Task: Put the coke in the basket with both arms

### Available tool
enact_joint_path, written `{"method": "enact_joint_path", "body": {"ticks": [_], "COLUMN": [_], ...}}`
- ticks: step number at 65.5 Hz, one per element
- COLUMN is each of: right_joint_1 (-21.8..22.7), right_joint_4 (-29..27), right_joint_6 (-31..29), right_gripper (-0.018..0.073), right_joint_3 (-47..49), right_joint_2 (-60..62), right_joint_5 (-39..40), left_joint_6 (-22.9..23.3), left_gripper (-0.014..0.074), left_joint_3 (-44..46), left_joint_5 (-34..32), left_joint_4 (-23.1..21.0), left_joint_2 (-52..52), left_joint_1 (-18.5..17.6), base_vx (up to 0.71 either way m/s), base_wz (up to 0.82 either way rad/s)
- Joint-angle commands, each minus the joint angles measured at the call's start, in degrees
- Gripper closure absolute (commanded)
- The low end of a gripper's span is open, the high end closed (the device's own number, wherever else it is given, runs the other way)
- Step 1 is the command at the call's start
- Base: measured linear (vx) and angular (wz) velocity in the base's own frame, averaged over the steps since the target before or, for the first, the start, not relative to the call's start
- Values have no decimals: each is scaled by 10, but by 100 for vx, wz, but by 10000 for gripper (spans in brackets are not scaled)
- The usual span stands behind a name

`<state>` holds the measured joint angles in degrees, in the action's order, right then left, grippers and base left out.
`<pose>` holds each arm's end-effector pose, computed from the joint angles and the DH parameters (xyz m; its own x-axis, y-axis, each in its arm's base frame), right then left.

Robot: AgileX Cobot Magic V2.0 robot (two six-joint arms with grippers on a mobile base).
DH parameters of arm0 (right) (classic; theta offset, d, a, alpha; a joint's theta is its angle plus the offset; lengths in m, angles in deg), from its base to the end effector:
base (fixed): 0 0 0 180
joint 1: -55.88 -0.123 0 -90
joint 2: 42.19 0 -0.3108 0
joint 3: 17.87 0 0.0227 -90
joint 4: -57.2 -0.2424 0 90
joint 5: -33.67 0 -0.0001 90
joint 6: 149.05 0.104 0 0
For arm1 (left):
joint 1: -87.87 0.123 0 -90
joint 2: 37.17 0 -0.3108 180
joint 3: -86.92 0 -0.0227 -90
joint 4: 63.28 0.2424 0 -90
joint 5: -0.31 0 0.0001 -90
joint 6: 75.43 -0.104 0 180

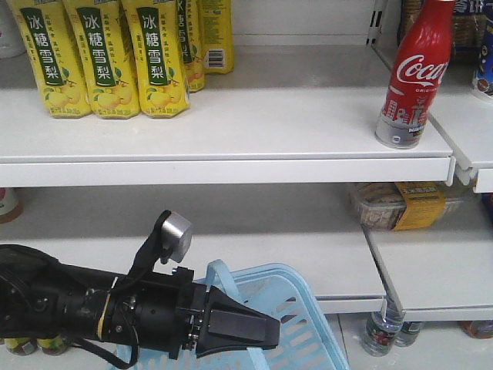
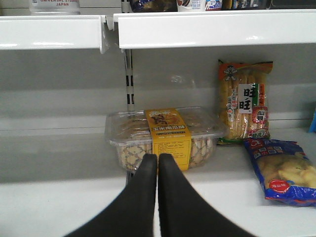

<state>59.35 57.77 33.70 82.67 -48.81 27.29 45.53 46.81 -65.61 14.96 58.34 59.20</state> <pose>0.0354 -0.0023 0.1935 -0.0405 0.0406 -0.9984 0.0632 0.9973 0.0380 0.1828 -0.2059 0.2581 -0.9703 0.0972 -0.2216 0.2339 0.1430 -0.9617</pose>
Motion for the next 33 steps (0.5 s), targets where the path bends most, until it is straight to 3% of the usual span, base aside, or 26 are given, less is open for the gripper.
{"method": "enact_joint_path", "body": {"ticks": [1,33], "right_joint_1": [4,4], "right_joint_4": [6,6], "right_joint_6": [-1,-1], "right_gripper": [564,564], "right_joint_3": [-9,-9], "right_joint_2": [11,11], "right_joint_5": [44,44], "left_joint_6": [3,3], "left_gripper": [603,603], "left_joint_3": [12,12], "left_joint_5": [-130,-130], "left_joint_4": [-36,-36], "left_joint_2": [-20,-20], "left_joint_1": [-3,-3], "base_vx": [2,1], "base_wz": [7,5]}}
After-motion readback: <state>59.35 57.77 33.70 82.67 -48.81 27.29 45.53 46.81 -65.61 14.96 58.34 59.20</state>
